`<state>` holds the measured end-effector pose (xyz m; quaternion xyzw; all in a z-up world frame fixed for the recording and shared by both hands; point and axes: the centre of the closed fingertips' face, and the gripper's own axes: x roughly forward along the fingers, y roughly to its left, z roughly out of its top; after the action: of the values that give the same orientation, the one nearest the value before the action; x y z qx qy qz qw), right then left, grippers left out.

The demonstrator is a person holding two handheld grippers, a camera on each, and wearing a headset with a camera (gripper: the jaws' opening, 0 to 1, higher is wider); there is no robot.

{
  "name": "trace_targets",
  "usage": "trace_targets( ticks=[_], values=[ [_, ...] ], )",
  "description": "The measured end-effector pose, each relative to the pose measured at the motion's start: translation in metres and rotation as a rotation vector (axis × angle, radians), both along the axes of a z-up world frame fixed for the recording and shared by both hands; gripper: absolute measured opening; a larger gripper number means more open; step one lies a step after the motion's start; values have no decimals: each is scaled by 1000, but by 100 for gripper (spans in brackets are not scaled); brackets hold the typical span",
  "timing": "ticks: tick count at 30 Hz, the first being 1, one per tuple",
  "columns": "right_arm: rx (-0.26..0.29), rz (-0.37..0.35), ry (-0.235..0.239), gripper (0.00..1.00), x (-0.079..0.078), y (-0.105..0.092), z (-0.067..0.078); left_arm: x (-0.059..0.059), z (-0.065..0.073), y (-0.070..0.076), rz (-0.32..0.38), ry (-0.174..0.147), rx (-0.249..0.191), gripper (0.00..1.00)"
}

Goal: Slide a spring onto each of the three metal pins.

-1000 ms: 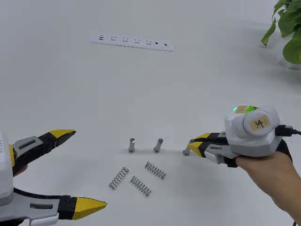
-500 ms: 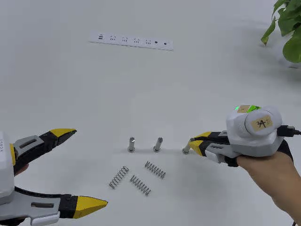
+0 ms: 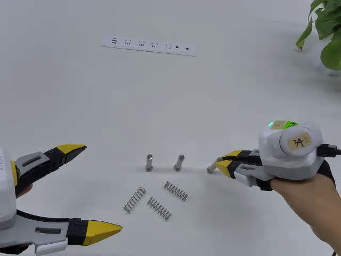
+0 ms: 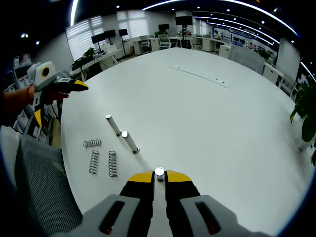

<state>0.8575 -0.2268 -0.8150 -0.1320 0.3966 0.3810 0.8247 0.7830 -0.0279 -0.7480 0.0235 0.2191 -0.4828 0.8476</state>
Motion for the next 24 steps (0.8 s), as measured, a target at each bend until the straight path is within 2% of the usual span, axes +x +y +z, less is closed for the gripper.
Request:
trace_targets(
  ticks=[24],
  values=[
    [-1,4,-2,10,-2,-1,2,0,1,-1,2,-2,-5,100]
  ],
)
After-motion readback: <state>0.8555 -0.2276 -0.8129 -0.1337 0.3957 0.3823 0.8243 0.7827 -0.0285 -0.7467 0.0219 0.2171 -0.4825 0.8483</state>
